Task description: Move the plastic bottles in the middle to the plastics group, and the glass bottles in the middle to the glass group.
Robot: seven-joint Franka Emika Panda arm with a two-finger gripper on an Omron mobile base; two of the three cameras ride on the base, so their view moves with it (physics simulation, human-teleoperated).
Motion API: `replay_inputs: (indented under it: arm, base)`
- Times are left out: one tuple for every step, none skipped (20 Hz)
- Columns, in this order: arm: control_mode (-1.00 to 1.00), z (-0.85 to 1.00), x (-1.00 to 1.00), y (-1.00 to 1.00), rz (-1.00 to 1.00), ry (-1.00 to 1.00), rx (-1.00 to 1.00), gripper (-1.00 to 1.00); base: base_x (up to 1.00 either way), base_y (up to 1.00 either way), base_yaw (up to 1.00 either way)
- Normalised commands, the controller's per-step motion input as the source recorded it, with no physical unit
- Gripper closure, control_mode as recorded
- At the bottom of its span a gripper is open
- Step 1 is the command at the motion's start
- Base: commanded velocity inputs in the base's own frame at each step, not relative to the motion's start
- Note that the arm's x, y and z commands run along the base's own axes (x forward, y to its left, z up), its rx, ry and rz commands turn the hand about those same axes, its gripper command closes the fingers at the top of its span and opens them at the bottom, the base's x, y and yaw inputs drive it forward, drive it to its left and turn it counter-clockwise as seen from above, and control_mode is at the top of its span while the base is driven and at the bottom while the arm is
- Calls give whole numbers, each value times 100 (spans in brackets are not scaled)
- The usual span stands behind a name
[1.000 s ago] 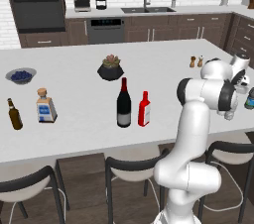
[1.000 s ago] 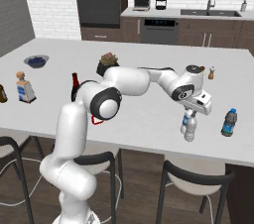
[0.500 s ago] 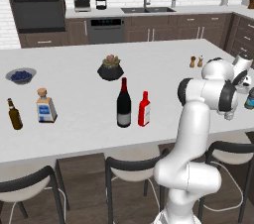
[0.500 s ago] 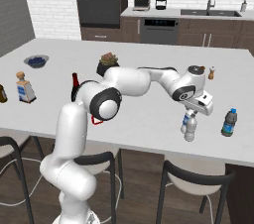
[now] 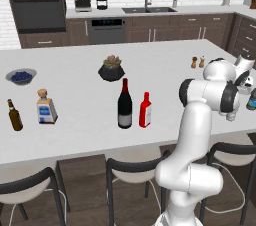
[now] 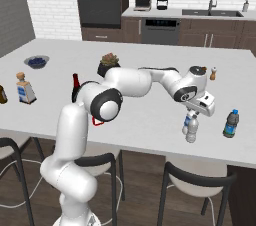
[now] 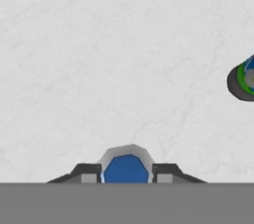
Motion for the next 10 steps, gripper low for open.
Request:
replay_inputs:
  arm:
    - [-100,0,0,0,0,0,0,-100]
    - [-100,0,0,0,0,0,0,-100]
    - [-100,0,0,0,0,0,0,-100]
    - [-100,0,0,0,0,0,0,-100]
    - [-100,0,0,0,0,0,0,-100]
    - [-100,0,0,0,0,0,0,-100]
    - [-100,0,0,0,0,0,0,-100]
    - [-100,0,0,0,0,0,0,-100]
    - [-100,0,0,0,0,0,0,-100]
    - [-100,0,0,0,0,0,0,-100]
  base:
    - [0,0,0]
    - [0,0,0]
    - [0,0,0]
    - [0,0,0]
    - [0,0,0]
    - [0,0,0]
    - [0,0,0]
    - [0,0,0]
    - [0,0,0]
    - [0,0,0]
